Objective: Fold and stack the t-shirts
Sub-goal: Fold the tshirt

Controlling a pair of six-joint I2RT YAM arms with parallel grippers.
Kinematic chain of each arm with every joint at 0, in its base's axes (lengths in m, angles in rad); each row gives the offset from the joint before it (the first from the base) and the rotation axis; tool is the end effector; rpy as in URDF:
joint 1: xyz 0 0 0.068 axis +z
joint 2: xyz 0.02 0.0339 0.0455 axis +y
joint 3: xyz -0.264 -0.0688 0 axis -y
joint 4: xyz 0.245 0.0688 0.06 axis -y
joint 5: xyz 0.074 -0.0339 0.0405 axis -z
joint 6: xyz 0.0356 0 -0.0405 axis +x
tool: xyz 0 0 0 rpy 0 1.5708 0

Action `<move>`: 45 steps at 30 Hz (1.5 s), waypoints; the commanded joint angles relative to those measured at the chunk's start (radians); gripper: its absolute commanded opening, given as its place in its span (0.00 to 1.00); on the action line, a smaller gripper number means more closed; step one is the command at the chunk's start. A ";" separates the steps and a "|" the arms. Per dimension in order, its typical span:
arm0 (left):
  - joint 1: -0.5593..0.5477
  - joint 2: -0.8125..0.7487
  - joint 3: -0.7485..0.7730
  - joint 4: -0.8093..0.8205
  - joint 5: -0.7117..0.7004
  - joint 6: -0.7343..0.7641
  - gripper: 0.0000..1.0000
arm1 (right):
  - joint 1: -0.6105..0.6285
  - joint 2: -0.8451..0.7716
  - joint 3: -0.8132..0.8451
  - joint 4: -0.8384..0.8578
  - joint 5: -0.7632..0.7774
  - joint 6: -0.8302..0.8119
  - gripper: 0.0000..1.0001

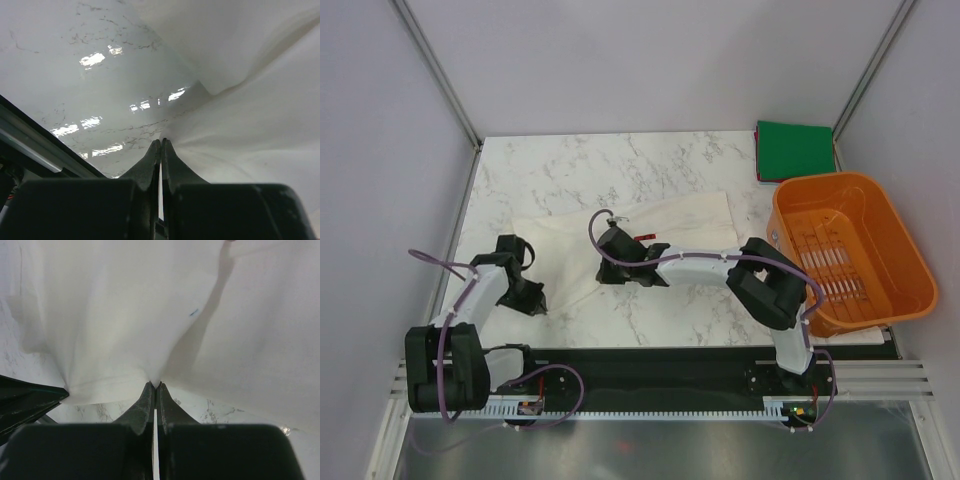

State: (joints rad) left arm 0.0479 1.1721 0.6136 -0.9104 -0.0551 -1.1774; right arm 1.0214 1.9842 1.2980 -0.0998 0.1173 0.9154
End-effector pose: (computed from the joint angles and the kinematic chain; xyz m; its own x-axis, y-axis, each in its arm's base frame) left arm 0.1679 0.0100 0.1689 -0.3316 -0.9392 -0.0896 -0.9382 0.3382 -0.0729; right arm 0.2286 0.3653 0.1691 -0.8624 0.0993 -0.4963 -0.1970 0.8374 0.5098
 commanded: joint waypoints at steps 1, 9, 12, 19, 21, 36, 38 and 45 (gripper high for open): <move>-0.005 0.035 0.029 -0.013 -0.038 -0.041 0.02 | -0.007 0.028 0.064 -0.017 -0.016 -0.012 0.00; 0.003 0.109 0.178 0.008 -0.111 0.081 0.02 | -0.059 0.059 0.142 -0.061 -0.054 -0.012 0.00; 0.006 0.158 0.239 -0.002 -0.130 0.093 0.02 | -0.084 0.088 0.188 -0.070 -0.082 -0.029 0.00; 0.036 0.273 0.388 -0.019 -0.169 0.091 0.02 | -0.132 0.153 0.294 -0.074 -0.116 -0.058 0.00; 0.041 0.303 0.422 -0.022 -0.175 0.102 0.02 | -0.148 0.169 0.325 -0.077 -0.114 -0.062 0.00; 0.047 0.505 0.626 -0.027 -0.236 0.188 0.02 | -0.211 0.323 0.527 -0.094 -0.191 -0.070 0.00; 0.047 0.512 0.635 -0.027 -0.236 0.197 0.02 | -0.213 0.330 0.537 -0.081 -0.194 -0.066 0.00; 0.050 0.492 0.686 -0.035 -0.224 0.275 0.60 | -0.219 0.309 0.586 -0.092 -0.243 -0.174 0.27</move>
State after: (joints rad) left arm 0.0906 1.6932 1.2537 -0.9279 -0.2367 -0.9668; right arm 0.8097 2.3203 1.8355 -0.1967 -0.0982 0.8246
